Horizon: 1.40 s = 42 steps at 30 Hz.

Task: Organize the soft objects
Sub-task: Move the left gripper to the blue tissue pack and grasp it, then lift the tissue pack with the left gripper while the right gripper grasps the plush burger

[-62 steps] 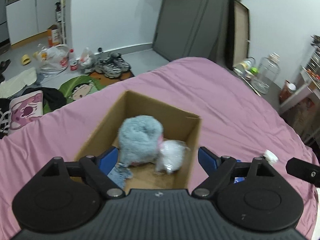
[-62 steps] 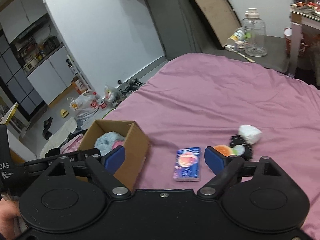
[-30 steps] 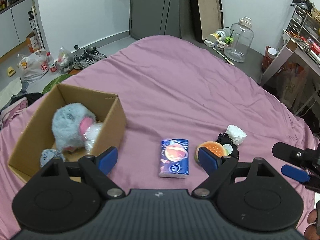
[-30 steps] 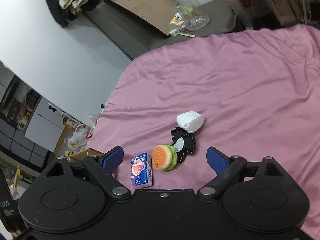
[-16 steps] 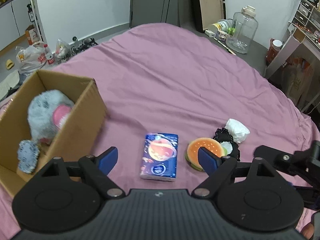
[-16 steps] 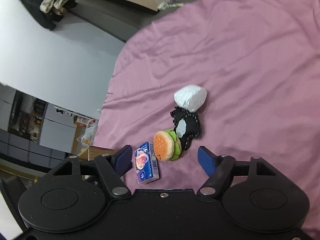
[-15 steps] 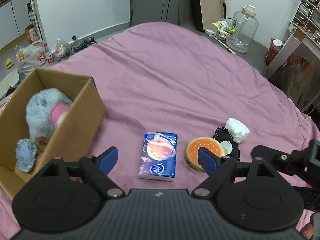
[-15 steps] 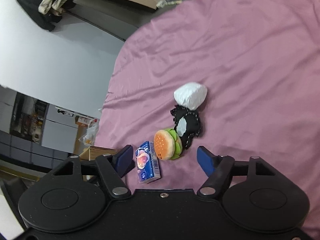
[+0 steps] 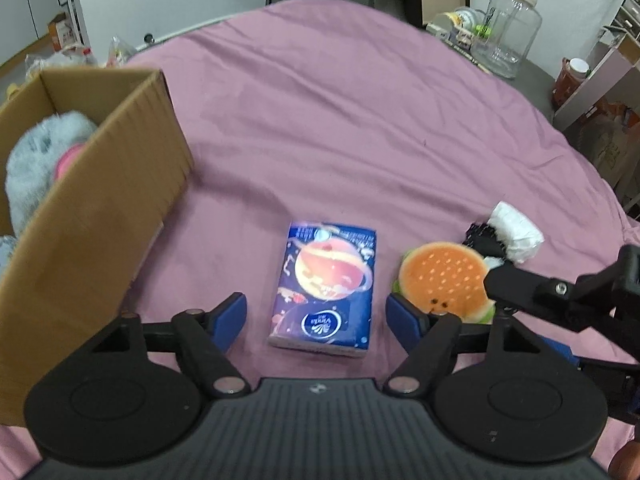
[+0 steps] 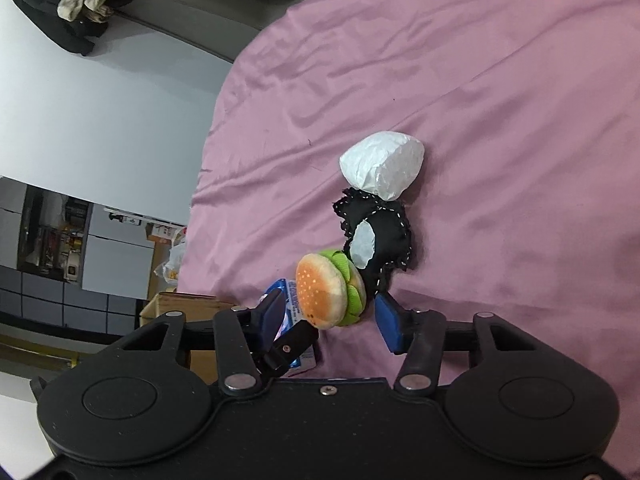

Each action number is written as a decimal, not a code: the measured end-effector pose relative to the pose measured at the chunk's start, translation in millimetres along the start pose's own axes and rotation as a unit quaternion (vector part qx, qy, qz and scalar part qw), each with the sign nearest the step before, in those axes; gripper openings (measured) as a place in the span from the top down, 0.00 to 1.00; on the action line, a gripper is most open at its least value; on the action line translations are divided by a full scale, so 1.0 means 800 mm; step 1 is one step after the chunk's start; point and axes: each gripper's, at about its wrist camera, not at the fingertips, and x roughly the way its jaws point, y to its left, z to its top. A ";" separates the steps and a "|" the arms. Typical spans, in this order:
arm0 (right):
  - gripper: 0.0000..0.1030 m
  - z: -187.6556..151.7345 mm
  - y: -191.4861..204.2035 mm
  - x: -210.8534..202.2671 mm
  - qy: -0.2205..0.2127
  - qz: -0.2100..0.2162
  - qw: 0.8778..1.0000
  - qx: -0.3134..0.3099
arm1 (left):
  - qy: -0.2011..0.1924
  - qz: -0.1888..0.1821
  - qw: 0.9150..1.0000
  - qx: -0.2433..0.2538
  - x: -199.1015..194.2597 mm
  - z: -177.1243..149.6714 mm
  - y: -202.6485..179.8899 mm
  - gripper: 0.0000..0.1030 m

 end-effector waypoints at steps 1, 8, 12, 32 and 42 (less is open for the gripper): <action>0.51 0.000 -0.001 0.002 0.000 -0.004 1.000 0.001 | 0.003 -0.003 1.000 -0.002 0.003 -0.001 0.002 0.29; 0.62 -0.001 0.002 0.015 -0.001 -0.024 1.000 -0.014 | 0.003 -0.011 1.000 -0.008 0.009 -0.001 0.009 0.32; 0.77 -0.003 0.002 0.012 -0.003 -0.028 0.999 -0.021 | 0.004 -0.012 1.000 0.002 0.008 -0.003 0.006 0.46; 0.80 -0.049 0.020 -0.095 -0.092 -0.028 0.994 -0.054 | -0.039 -0.053 0.998 0.021 -0.092 -0.010 0.019 0.51; 0.80 -0.084 0.032 -0.136 -0.128 -0.033 0.989 -0.068 | -0.070 -0.073 0.995 0.026 -0.146 -0.011 0.042 0.51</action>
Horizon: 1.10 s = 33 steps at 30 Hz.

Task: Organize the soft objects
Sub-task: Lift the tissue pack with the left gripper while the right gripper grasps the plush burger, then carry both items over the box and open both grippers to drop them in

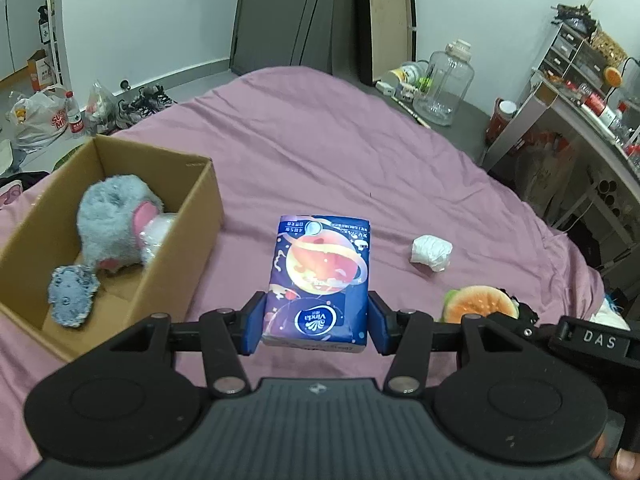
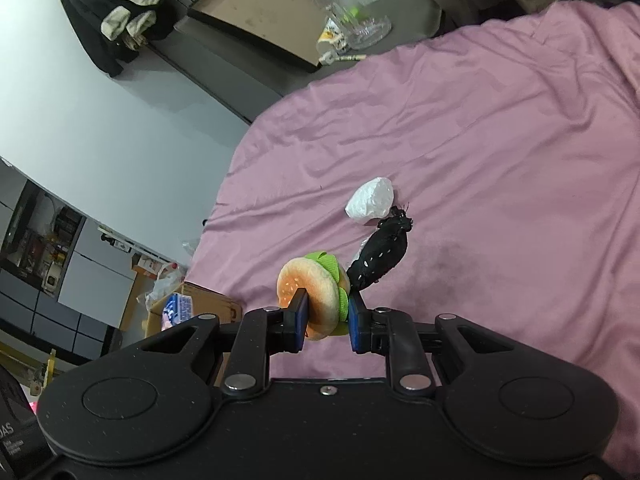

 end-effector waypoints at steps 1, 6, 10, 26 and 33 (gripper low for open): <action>0.80 -0.002 0.003 -0.004 -0.004 0.000 1.000 -0.005 | -0.002 -0.001 1.000 0.000 -0.006 0.000 0.003 0.51; 0.80 -0.012 0.014 -0.024 -0.022 -0.003 1.000 -0.016 | -0.015 -0.007 1.000 0.001 -0.033 0.003 0.015 0.50; 0.80 -0.020 0.026 -0.038 -0.028 -0.005 0.999 -0.026 | -0.024 -0.012 1.000 0.001 -0.048 0.003 0.027 0.50; 0.80 -0.040 0.092 -0.055 -0.039 -0.025 0.996 -0.070 | -0.063 -0.023 0.998 -0.019 -0.080 0.017 0.082 0.50; 0.80 -0.052 0.132 -0.034 -0.031 -0.013 0.995 -0.092 | -0.072 -0.034 0.996 -0.040 -0.092 0.031 0.124 0.50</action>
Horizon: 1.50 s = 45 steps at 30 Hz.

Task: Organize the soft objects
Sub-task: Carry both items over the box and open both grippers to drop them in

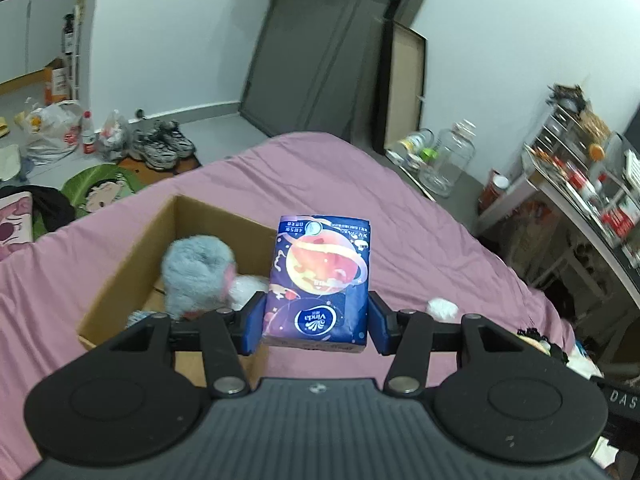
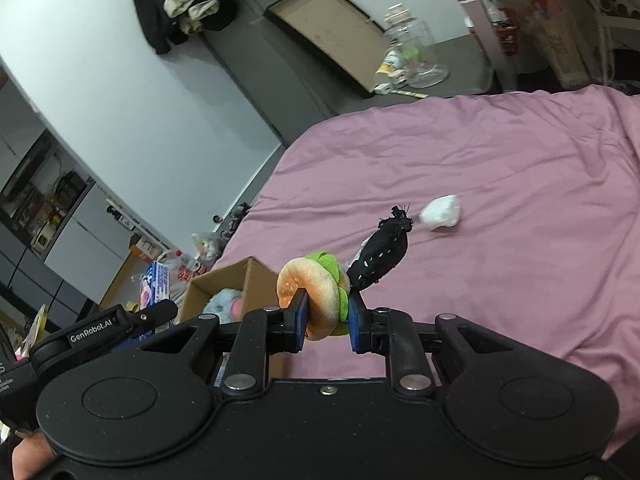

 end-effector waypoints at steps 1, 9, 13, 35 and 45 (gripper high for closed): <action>0.80 -0.002 0.005 0.005 0.002 -0.001 1.000 -0.003 | -0.003 0.003 1.000 -0.001 -0.002 0.003 0.006 0.50; 0.80 -0.014 0.047 0.045 0.019 -0.002 1.000 -0.024 | -0.007 0.018 0.999 -0.033 0.002 0.013 0.060 0.50; 0.80 -0.018 0.068 0.060 0.025 0.002 0.999 -0.033 | -0.004 0.028 0.999 -0.038 0.009 0.013 0.079 0.50; 0.80 -0.040 0.149 0.120 0.057 0.025 0.996 -0.067 | 0.073 0.033 0.993 -0.084 0.051 0.002 0.138 0.36; 0.66 -0.034 0.159 0.122 0.068 0.043 0.994 -0.069 | 0.063 0.049 0.992 -0.097 0.045 0.006 0.141 0.36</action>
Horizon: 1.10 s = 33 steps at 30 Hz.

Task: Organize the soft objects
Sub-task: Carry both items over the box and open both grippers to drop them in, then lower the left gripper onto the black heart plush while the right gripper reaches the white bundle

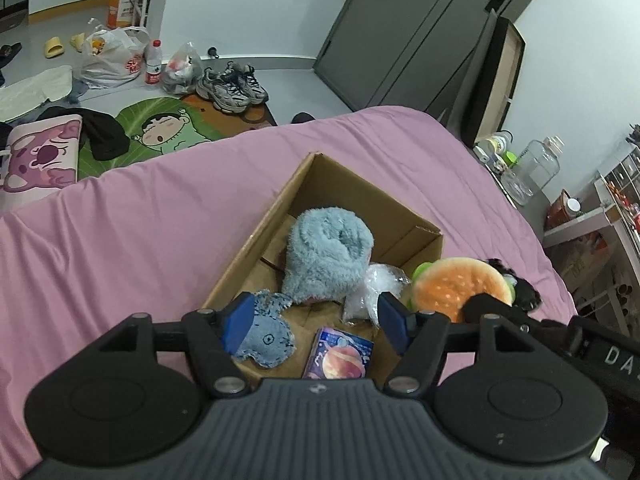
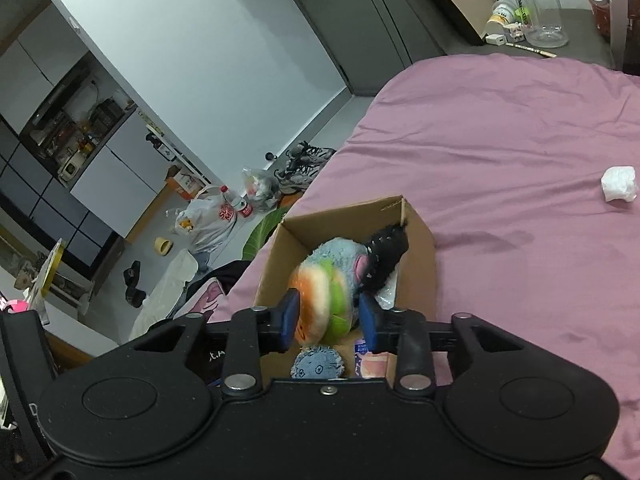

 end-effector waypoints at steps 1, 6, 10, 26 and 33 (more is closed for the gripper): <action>0.65 0.000 -0.003 -0.005 -0.003 -0.003 1.000 -0.004 | 0.002 -0.001 1.000 0.000 0.001 0.000 0.000 0.36; 0.58 0.007 -0.036 -0.029 -0.005 -0.032 0.999 0.002 | 0.000 0.010 1.000 0.021 0.005 -0.004 -0.015 0.35; 0.54 0.015 -0.066 -0.050 -0.009 -0.052 0.999 -0.003 | 0.001 0.004 1.000 0.028 0.005 -0.007 -0.028 0.35; 0.49 0.057 -0.158 -0.084 -0.019 -0.059 0.998 -0.001 | -0.019 0.004 0.996 0.083 -0.006 -0.027 -0.106 0.32; 0.45 0.075 -0.192 -0.082 -0.015 -0.053 0.999 -0.002 | -0.033 0.004 0.994 0.104 0.000 -0.040 -0.148 0.32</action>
